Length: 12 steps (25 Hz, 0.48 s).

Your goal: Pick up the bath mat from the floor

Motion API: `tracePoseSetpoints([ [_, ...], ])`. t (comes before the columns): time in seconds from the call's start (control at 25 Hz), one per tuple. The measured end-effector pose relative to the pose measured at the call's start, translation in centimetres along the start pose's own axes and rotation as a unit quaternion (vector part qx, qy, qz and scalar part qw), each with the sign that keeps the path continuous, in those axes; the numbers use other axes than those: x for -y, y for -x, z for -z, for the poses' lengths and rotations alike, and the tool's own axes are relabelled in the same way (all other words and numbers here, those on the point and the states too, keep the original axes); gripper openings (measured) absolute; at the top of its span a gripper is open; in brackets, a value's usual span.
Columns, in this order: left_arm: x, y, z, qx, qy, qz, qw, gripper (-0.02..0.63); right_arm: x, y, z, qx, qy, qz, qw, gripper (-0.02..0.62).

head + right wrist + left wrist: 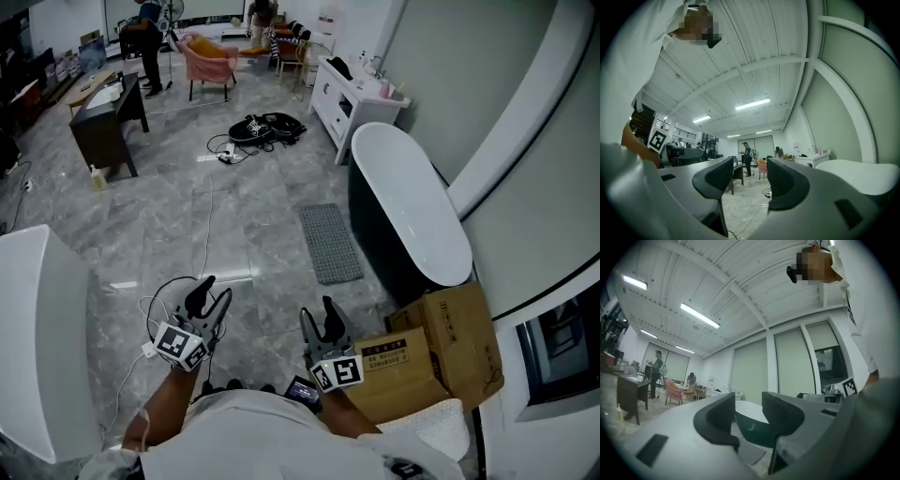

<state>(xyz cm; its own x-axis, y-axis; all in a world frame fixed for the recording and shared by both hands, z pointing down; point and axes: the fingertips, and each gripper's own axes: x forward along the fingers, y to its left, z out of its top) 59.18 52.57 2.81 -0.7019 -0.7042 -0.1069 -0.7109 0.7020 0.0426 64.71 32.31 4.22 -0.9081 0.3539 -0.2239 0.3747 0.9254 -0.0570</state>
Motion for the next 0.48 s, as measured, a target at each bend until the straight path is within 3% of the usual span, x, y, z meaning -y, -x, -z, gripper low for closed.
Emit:
tracePoseSetpoints([
  [0.36,1.3,0.8,-0.1,0.000,-0.020,-0.017,0.9997,0.173,1.2,0.5,2.1,-0.016,-0.002,-0.015,1.000,0.232],
  [0.48,0.9,0.6,1.0,-0.012,-0.010,-0.020,0.9997,0.173,1.7,0.4,2.9,-0.025,-0.008,-0.015,1.000,0.232],
])
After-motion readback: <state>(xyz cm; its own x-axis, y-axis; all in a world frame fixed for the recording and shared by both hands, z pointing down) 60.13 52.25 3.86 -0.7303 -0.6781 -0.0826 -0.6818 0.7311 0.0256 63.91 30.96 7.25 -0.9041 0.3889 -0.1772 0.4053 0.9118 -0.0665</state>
